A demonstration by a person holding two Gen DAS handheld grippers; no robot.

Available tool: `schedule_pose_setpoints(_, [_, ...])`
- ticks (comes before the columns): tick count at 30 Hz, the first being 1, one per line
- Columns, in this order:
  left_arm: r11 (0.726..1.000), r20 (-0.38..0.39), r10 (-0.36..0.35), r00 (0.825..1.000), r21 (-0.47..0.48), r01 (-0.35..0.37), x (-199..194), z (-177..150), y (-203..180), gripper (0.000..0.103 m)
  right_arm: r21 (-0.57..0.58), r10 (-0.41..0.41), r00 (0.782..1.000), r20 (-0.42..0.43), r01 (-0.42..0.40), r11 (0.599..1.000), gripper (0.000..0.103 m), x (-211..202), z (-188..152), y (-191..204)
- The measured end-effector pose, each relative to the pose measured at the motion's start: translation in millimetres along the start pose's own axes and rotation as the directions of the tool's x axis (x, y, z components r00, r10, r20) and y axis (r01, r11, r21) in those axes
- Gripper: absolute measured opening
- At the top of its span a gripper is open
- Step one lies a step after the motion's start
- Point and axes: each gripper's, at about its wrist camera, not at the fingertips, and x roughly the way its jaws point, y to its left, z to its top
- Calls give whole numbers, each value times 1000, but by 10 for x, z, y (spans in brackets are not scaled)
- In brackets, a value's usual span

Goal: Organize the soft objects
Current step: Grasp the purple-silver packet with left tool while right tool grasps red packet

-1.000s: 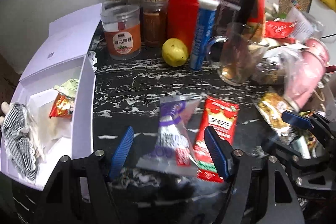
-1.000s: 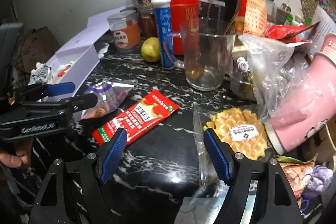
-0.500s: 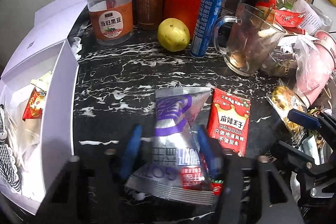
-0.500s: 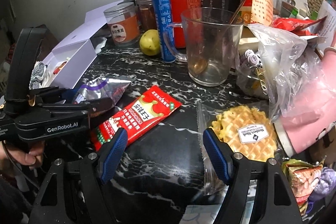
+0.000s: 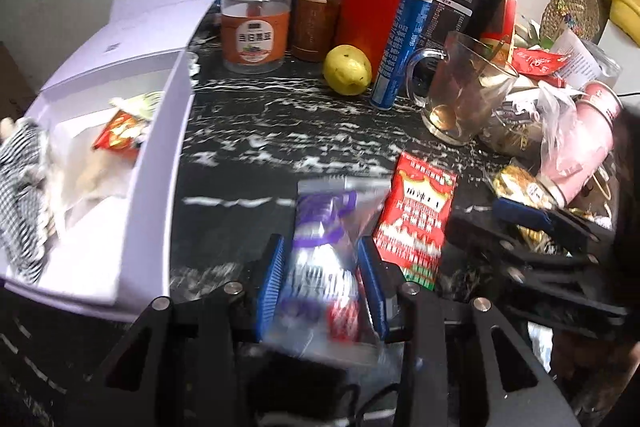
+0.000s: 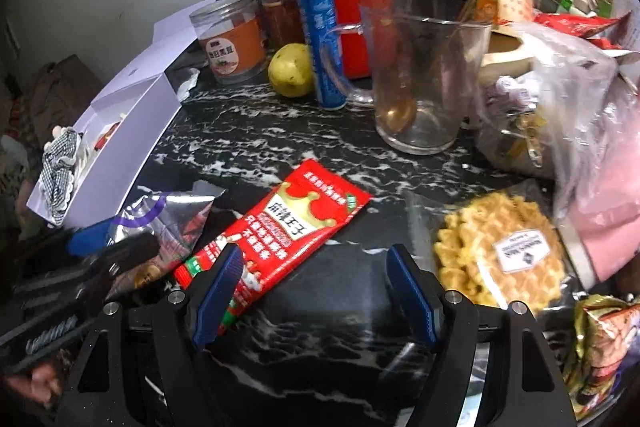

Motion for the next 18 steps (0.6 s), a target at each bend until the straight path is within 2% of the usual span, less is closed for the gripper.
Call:
schedule_pose_setpoints(5, [1000, -18, 3, 1000, 2, -2, -78, -132, 42, 37, 7, 50, 998, -27, -49, 999, 75, 135, 23, 119])
schedule_pose_setpoints(13, [999, -26, -33, 999, -26, 33, -99, -162, 86, 37, -42, -46, 998, -41, 44, 998, 76, 325, 96, 303])
schedule_pose_setpoints(18, [998, -34, -51, 998, -32, 50, -121, -193, 91, 38, -84, -24, 999, -26, 21, 996, 67, 330, 94, 367])
